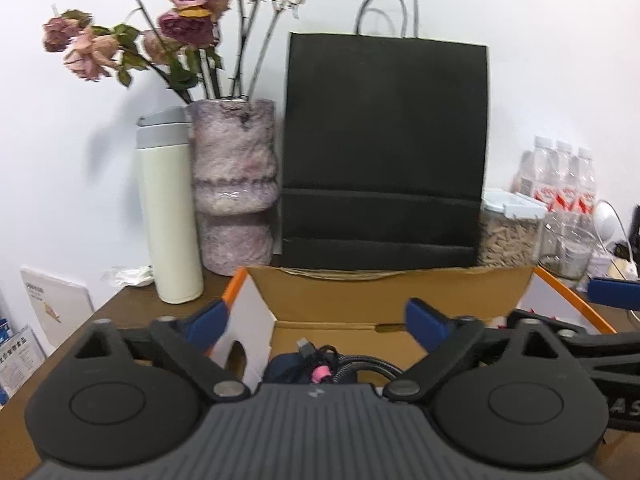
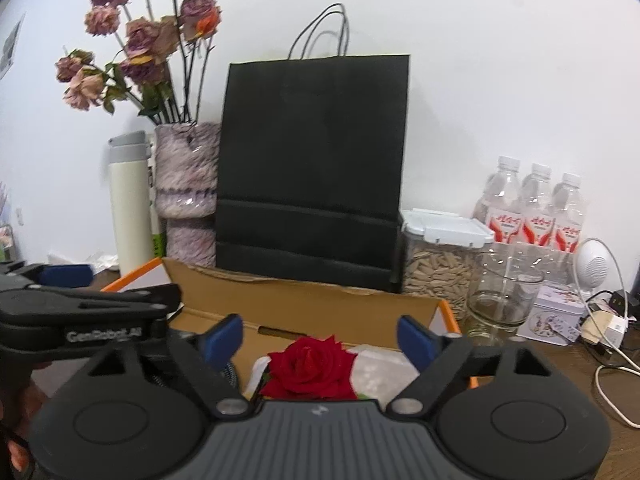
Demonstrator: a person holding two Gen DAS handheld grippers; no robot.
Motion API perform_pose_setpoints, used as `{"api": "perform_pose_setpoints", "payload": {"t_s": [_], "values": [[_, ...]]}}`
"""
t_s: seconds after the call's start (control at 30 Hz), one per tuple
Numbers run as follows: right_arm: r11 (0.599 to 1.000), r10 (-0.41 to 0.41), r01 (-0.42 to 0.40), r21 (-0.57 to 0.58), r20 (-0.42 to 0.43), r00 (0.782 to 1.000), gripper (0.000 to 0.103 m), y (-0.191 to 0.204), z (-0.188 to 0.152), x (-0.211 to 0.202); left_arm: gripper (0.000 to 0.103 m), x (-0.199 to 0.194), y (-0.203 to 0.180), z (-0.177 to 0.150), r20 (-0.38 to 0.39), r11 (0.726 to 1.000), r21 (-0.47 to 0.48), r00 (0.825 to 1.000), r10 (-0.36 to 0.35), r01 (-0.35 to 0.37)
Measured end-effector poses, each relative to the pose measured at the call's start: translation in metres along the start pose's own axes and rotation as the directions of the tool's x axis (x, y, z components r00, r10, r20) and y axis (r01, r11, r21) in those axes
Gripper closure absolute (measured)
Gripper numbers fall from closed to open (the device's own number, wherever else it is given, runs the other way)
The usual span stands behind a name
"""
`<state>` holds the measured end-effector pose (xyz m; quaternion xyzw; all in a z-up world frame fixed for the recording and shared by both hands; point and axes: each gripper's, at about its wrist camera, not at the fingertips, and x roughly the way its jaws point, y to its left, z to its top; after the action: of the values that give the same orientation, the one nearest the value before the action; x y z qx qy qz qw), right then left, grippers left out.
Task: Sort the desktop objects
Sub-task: 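Carry the white cap and red rose into the box and release both, then withdraw both tools from the box toward the lavender pouch and caps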
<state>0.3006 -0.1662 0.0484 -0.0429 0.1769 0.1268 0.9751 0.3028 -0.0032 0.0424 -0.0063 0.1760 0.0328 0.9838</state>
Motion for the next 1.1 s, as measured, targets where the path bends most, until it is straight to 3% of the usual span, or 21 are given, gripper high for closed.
{"api": "perform_pose_setpoints", "payload": {"t_s": [0.1,0.67,1.1], "values": [[1.0,-0.003,0.003,0.009,0.011,1.0,0.001,-0.003,0.001,-0.001,0.0,-0.002,0.002,0.0,0.021,1.0,-0.022,1.0,0.0,0.001],[1.0,-0.016,0.015,0.015,0.046,0.999,0.0,-0.003,0.005,-0.016,0.0,-0.018,0.001,-0.002,0.066,1.0,-0.016,0.998,0.01,-0.009],[1.0,-0.016,0.017,-0.009,0.039,0.999,0.0,0.006,-0.012,-0.051,0.0,-0.06,0.008,-0.014,0.075,1.0,-0.01,0.997,-0.013,0.014]]}}
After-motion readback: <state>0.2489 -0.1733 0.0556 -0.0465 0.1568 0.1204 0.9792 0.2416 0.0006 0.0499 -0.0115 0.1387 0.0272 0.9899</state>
